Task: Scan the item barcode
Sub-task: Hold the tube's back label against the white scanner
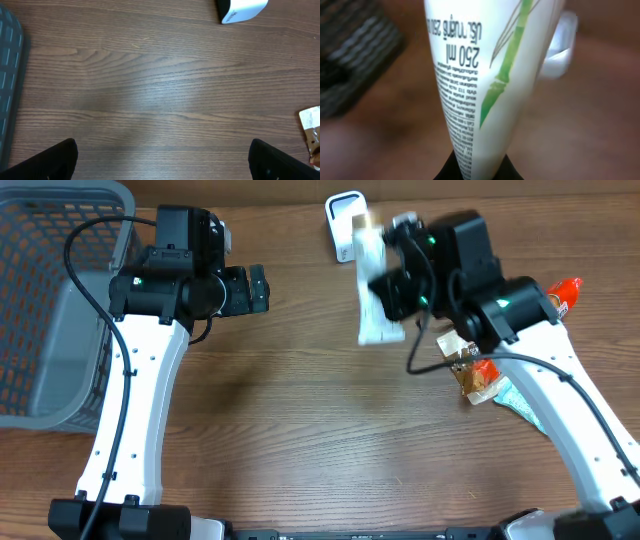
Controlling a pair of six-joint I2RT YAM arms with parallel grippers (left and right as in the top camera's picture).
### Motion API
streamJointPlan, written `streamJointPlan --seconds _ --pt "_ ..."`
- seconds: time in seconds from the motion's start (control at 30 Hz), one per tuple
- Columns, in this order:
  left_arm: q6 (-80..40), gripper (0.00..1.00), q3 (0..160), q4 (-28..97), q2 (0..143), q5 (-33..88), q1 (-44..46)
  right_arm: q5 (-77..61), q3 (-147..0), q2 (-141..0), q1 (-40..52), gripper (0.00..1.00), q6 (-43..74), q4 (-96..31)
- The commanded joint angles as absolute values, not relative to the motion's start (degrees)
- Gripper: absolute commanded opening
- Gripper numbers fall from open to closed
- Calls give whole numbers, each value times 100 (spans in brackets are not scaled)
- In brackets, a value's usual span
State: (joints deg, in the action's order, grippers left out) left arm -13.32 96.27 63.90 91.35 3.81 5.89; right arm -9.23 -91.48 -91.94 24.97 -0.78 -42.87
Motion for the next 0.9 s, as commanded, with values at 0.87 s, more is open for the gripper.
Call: streamJointPlan --seconds 0.87 --pt "-1243 99 9727 6388 9063 364 602 3603 -10090 -13002 2641 3 -6038 825"
